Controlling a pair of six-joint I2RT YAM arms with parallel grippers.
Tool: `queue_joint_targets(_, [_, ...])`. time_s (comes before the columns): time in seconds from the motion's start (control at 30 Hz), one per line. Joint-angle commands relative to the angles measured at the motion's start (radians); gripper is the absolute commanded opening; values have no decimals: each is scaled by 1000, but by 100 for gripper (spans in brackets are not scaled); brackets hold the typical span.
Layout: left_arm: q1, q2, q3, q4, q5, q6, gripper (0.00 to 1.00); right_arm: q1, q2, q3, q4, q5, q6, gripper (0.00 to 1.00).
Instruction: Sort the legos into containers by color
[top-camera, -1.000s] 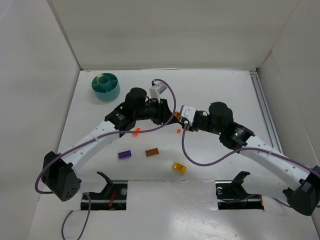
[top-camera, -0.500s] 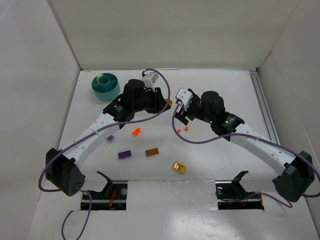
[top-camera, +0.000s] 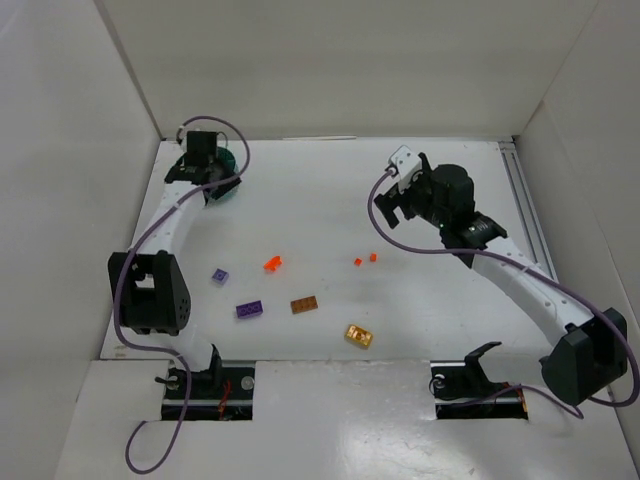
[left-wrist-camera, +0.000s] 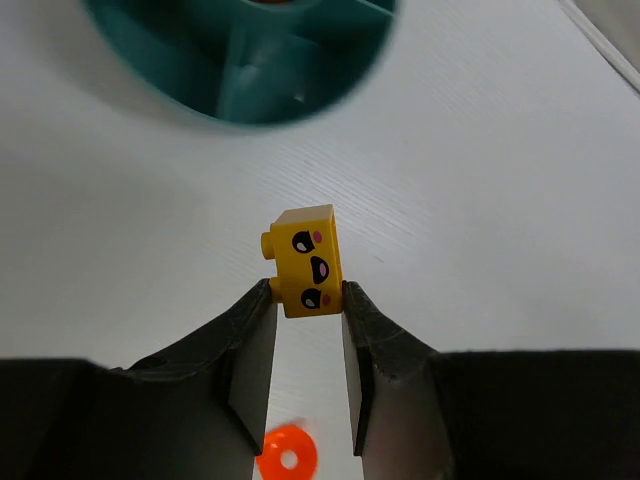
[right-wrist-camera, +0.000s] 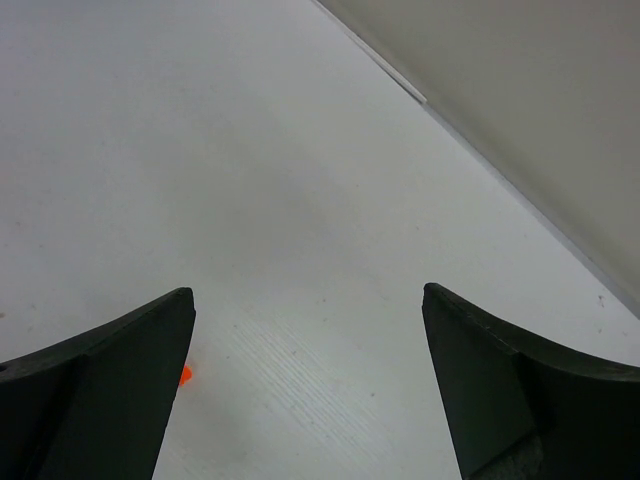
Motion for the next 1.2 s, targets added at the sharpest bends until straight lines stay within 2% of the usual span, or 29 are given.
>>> queue_joint_targets(0.0, [93,27,74,-41,-103,-43,0,-39,-39,6,3,32,13,100])
queue_joint_targets(0.23, [201,170,239,-96,-142,-44,0,-99,-28,-4,-31,42,4,100])
queue_joint_targets(0.5, [232,319,439,-135,-154,-43,0,-127,10,18,-40,31,4,100])
queue_joint_targets(0.87, [232,385,473,-138,-85,-11,0,-136,58,36,-40,22,13,100])
queue_joint_targets(1.0, [232,397,459,-122,-68,7,12,-136,67,46,-40,13,13,100])
queue_joint_targets(1.17, [232,397,468,-131,-67,18,23,-136,67,46,-40,-7,13,100])
